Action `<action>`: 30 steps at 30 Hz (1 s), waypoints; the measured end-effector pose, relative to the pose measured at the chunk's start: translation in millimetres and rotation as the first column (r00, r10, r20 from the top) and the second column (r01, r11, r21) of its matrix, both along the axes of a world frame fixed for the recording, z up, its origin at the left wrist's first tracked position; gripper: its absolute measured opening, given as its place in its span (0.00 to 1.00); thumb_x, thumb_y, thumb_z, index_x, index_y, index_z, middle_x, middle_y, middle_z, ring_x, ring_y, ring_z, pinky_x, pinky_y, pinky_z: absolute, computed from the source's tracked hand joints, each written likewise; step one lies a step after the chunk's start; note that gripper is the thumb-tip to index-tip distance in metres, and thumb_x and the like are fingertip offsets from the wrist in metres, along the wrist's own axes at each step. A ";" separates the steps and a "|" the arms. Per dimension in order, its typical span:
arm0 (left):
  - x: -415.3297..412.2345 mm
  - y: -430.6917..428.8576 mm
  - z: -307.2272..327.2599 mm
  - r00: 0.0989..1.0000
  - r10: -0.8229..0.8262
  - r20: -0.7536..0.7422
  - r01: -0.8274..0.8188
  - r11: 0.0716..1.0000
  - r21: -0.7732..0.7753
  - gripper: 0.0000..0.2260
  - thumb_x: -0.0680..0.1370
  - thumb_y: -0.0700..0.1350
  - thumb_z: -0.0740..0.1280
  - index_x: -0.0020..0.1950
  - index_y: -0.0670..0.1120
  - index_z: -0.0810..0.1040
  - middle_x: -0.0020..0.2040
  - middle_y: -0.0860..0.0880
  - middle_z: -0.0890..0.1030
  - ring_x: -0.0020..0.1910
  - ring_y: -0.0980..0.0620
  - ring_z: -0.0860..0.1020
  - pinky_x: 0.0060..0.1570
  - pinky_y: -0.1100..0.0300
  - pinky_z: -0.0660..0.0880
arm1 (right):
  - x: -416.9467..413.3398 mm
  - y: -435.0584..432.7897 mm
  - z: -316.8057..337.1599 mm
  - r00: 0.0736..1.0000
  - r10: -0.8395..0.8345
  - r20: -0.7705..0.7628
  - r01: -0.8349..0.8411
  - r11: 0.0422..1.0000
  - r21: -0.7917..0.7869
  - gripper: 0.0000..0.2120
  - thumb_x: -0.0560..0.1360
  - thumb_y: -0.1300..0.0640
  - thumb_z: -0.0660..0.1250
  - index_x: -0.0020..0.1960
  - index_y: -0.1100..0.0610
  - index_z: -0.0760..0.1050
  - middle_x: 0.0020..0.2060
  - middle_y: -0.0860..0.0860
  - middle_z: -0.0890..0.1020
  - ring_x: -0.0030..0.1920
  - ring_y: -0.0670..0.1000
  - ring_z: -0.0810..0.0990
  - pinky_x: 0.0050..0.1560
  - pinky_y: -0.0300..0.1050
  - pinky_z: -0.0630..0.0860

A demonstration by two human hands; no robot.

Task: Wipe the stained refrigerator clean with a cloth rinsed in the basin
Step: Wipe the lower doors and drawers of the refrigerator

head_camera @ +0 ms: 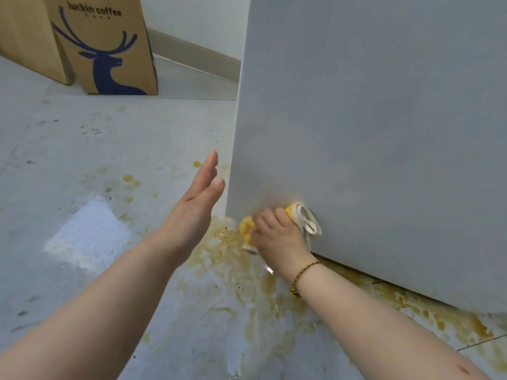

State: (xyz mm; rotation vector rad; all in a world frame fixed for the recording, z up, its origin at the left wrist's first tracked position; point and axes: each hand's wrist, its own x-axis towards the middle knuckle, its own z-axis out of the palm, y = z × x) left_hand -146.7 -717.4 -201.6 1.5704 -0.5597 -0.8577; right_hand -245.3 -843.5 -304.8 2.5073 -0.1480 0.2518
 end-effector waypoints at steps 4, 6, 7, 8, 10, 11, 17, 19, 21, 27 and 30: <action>-1.9 3.3 5.8 1.000 -0.013 0.009 0.013 1.000 0.016 0.19 0.81 0.47 0.51 0.71 0.61 0.56 0.73 0.60 0.58 0.64 0.67 0.57 0.59 0.67 0.54 | 36.4 15.0 6.6 0.999 0.045 0.023 -0.046 0.998 0.031 0.15 0.64 0.56 0.57 0.38 0.50 0.83 0.50 0.52 0.66 0.48 0.53 0.66 0.52 0.45 0.63; -4.8 0.4 8.7 0.998 -0.048 0.037 0.048 0.999 0.012 0.20 0.81 0.47 0.51 0.71 0.61 0.56 0.73 0.60 0.58 0.64 0.68 0.56 0.59 0.67 0.54 | 36.6 10.5 -0.6 0.988 0.001 -0.156 -0.001 1.000 -0.001 0.15 0.60 0.54 0.59 0.39 0.49 0.83 0.52 0.50 0.64 0.50 0.52 0.65 0.55 0.44 0.62; -6.1 -1.0 9.5 0.996 -0.073 0.054 0.072 0.997 0.018 0.20 0.81 0.46 0.52 0.71 0.61 0.56 0.73 0.61 0.57 0.64 0.69 0.55 0.60 0.68 0.53 | 31.6 5.2 -4.1 0.974 -0.023 -0.224 0.022 1.000 -0.011 0.15 0.60 0.53 0.59 0.39 0.49 0.83 0.52 0.50 0.63 0.51 0.52 0.65 0.56 0.44 0.62; -7.5 -3.3 9.2 0.992 -0.104 0.072 0.102 0.994 0.030 0.20 0.80 0.46 0.52 0.71 0.61 0.55 0.73 0.61 0.57 0.64 0.70 0.55 0.60 0.68 0.53 | 23.7 -0.7 -8.9 0.963 -0.029 -0.269 0.021 0.999 -0.031 0.15 0.60 0.52 0.59 0.39 0.49 0.83 0.52 0.50 0.64 0.51 0.52 0.65 0.57 0.43 0.62; -13.0 -4.2 7.5 0.986 -0.145 0.076 0.141 0.988 0.058 0.21 0.80 0.47 0.52 0.71 0.62 0.55 0.72 0.63 0.56 0.64 0.70 0.54 0.61 0.67 0.53 | -1.1 -10.4 -14.4 0.949 -0.056 -0.311 0.031 0.996 -0.084 0.13 0.60 0.51 0.62 0.38 0.50 0.83 0.51 0.52 0.67 0.51 0.52 0.65 0.57 0.43 0.62; -17.8 -4.3 6.8 0.986 -0.156 0.065 0.151 0.986 0.067 0.21 0.80 0.47 0.52 0.71 0.63 0.55 0.71 0.64 0.57 0.64 0.69 0.54 0.61 0.67 0.53 | -18.0 -15.1 -17.6 0.944 -0.071 -0.324 0.042 0.995 -0.094 0.11 0.59 0.50 0.65 0.37 0.50 0.84 0.51 0.51 0.72 0.50 0.52 0.65 0.56 0.43 0.62; -36.3 -3.5 1.0 0.978 -0.197 0.072 0.191 0.978 0.084 0.20 0.80 0.47 0.53 0.69 0.65 0.55 0.66 0.66 0.58 0.64 0.67 0.56 0.61 0.65 0.53 | -125.6 -46.5 -13.8 0.844 -0.292 -0.450 0.321 0.947 -0.013 0.21 0.42 0.52 0.80 0.33 0.57 0.84 0.39 0.51 0.83 0.42 0.56 0.75 0.49 0.49 0.64; -47.4 -9.7 2.4 0.967 -0.241 0.082 0.234 0.968 0.084 0.20 0.80 0.47 0.53 0.69 0.65 0.55 0.66 0.66 0.58 0.64 0.68 0.55 0.62 0.66 0.53 | -158.3 -48.7 3.0 0.784 -0.399 -0.475 0.462 0.887 0.019 0.22 0.40 0.53 0.81 0.32 0.59 0.83 0.39 0.54 0.83 0.40 0.56 0.78 0.46 0.50 0.64; -55.3 -14.4 3.1 0.952 -0.286 0.107 0.278 0.956 0.090 0.19 0.80 0.47 0.53 0.66 0.67 0.54 0.66 0.67 0.56 0.65 0.68 0.54 0.63 0.65 0.53 | -181.5 -44.6 23.5 0.695 -0.468 -0.546 0.575 0.817 0.031 0.21 0.55 0.55 0.79 0.43 0.64 0.81 0.49 0.59 0.80 0.50 0.58 0.73 0.51 0.50 0.63; -77.4 -28.0 21.5 0.931 -0.309 0.193 0.305 0.951 0.051 0.21 0.80 0.44 0.55 0.70 0.62 0.58 0.66 0.66 0.56 0.64 0.71 0.52 0.64 0.68 0.50 | -251.1 -31.1 75.1 0.494 -0.773 -0.397 0.832 0.289 0.473 0.24 0.76 0.65 0.55 0.68 0.48 0.65 0.66 0.50 0.65 0.64 0.53 0.65 0.61 0.43 0.63; -86.2 -35.8 43.3 0.907 -0.289 0.306 0.318 0.947 -0.049 0.20 0.80 0.41 0.56 0.65 0.63 0.59 0.64 0.69 0.57 0.62 0.76 0.53 0.58 0.80 0.50 | -262.9 -18.0 106.5 0.402 -0.883 -0.242 0.433 -0.050 0.900 0.22 0.73 0.73 0.55 0.58 0.53 0.74 0.51 0.50 0.74 0.54 0.54 0.73 0.46 0.37 0.67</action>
